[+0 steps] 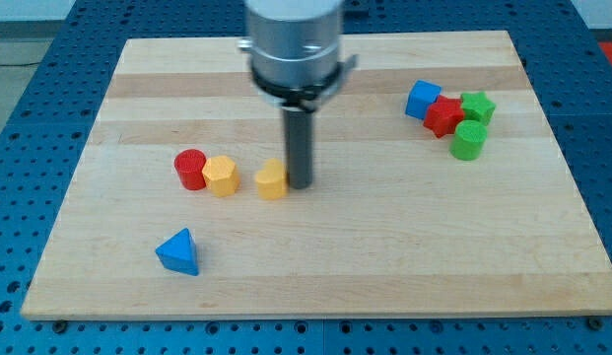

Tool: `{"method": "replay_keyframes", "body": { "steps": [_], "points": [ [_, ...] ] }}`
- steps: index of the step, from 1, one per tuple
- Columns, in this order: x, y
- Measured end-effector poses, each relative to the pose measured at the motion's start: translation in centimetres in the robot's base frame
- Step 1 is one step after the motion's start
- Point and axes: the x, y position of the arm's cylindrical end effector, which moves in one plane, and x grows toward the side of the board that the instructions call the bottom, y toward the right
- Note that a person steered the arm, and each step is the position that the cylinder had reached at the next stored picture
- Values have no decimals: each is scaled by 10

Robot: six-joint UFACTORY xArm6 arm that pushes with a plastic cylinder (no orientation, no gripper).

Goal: Move the red star left to the blue cube

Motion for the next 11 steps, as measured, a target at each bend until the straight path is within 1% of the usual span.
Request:
{"method": "replay_keyframes", "body": {
  "steps": [1, 2, 3, 4, 5, 6, 7, 9, 10, 11],
  "points": [
    [0, -35],
    [3, -11],
    [17, 93],
    [16, 192],
    [1, 272],
    [-60, 271],
    [-88, 262],
    [-88, 168],
    [-95, 132],
    [-132, 111]
  ]
}}
